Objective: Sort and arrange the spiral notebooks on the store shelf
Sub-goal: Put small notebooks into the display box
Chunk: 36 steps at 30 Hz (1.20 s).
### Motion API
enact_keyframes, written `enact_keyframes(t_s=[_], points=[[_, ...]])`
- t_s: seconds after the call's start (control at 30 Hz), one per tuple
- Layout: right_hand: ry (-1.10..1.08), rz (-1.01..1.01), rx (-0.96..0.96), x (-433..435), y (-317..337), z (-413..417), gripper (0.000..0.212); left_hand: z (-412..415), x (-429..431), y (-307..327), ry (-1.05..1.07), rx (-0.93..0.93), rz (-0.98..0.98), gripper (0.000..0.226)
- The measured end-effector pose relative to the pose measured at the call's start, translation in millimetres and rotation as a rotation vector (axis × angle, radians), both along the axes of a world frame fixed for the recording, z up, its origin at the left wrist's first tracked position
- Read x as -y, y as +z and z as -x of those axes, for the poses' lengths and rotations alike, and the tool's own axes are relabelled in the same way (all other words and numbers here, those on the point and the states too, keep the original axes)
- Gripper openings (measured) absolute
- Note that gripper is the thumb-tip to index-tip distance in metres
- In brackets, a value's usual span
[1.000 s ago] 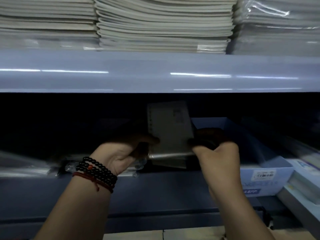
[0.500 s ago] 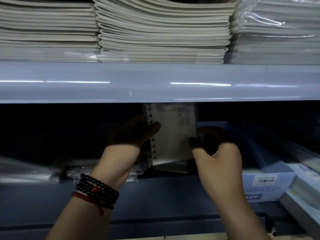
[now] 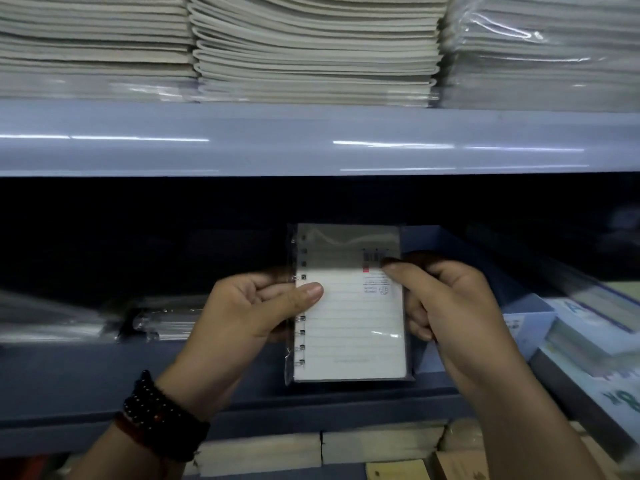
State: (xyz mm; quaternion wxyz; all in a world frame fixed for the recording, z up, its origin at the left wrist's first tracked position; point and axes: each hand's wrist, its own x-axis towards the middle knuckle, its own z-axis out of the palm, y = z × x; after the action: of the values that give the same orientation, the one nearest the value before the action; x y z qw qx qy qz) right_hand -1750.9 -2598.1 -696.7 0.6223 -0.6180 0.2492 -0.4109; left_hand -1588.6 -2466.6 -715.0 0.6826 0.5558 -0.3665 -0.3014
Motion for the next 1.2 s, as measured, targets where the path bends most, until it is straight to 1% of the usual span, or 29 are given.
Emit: enact_keyframes(t_s=[0.07, 0.1, 0.3, 0.43, 0.5, 0.57, 0.6, 0.63, 0.7, 0.73, 0.77, 0.87, 0.93, 1.0, 1.03, 1.1, 1.13, 1.17, 1.2], points=[[0.016, -0.005, 0.001, -5.0, -0.4, 8.0, 0.018, 5.4, -5.8, 1.6, -0.003, 0.020, -0.004, 0.036], [0.026, -0.003, 0.001, -6.9, -0.9, 11.0, 0.017, 7.5, -8.6, 1.5, -0.009, 0.027, -0.014, 0.033], [0.062, 0.082, -0.044, -21.9, -4.7, 25.9, 0.015, 15.5, -27.4, 2.7, -0.031, 0.072, -0.030, 0.029], [0.090, 0.117, -0.046, -27.3, -8.1, 33.2, 0.017, 17.0, -36.6, 7.9, -0.048, 0.074, 0.027, 0.026], [0.140, 0.126, -0.031, -30.8, -7.4, 35.8, 0.017, 17.1, -41.2, 10.3, -0.045, 0.119, 0.056, 0.023], [0.222, 0.089, 0.030, -34.1, -7.7, 36.2, 0.019, 16.1, -45.4, 12.6, -0.057, 0.237, 0.084, 0.016], [0.265, 0.030, 0.089, -34.4, -8.8, 35.7, 0.023, 14.3, -47.6, 13.3, -0.077, 0.306, 0.084, 0.016], [0.297, -0.031, 0.157, -35.0, -10.2, 35.8, 0.024, 11.7, -48.9, 13.5, -0.121, 0.367, 0.075, 0.019], [0.291, -0.068, 0.256, -34.4, -14.7, 34.6, 0.015, 7.3, -50.7, 10.8, -0.254, 0.424, 0.012, 0.032], [0.265, -0.053, 0.269, -33.7, -16.9, 34.0, 0.009, 6.2, -49.8, 8.1, -0.301, 0.397, -0.034, 0.041], [0.247, -0.032, 0.267, -32.6, -19.0, 34.0, 0.005, 6.7, -47.4, 5.8, -0.302, 0.318, -0.073, 0.045], [0.235, -0.023, 0.208, -28.5, -23.9, 33.5, 0.009, 10.5, -39.9, 2.2, -0.131, 0.082, -0.201, 0.029], [0.244, -0.044, 0.197, -25.9, -25.7, 32.9, 0.014, 9.9, -37.9, 0.0, -0.180, -0.096, -0.269, 0.041], [0.246, -0.051, 0.177, -25.4, -25.4, 31.2, 0.017, 5.0, -38.6, -0.4, -0.227, -0.252, -0.252, 0.044], [0.231, -0.060, 0.161, -25.1, -24.2, 30.2, 0.024, 2.2, -38.8, 0.6, -0.211, -0.297, -0.223, 0.042], [0.204, -0.118, 0.158, -22.7, -18.7, 29.7, 0.041, -1.1, -36.1, 0.6, -0.130, -0.338, -0.166, 0.038], [0.212, -0.149, 0.174, -21.1, -15.5, 29.8, 0.046, -1.0, -33.9, 0.5, -0.082, -0.346, -0.140, 0.038], [0.223, -0.152, 0.171, -21.1, -11.9, 30.4, 0.049, -0.4, -32.1, -0.2, -0.039, -0.355, -0.113, 0.038], [0.224, -0.108, 0.132, -20.5, -9.5, 32.0, 0.050, 1.3, -30.5, -0.5, -0.009, -0.364, -0.084, 0.038]])
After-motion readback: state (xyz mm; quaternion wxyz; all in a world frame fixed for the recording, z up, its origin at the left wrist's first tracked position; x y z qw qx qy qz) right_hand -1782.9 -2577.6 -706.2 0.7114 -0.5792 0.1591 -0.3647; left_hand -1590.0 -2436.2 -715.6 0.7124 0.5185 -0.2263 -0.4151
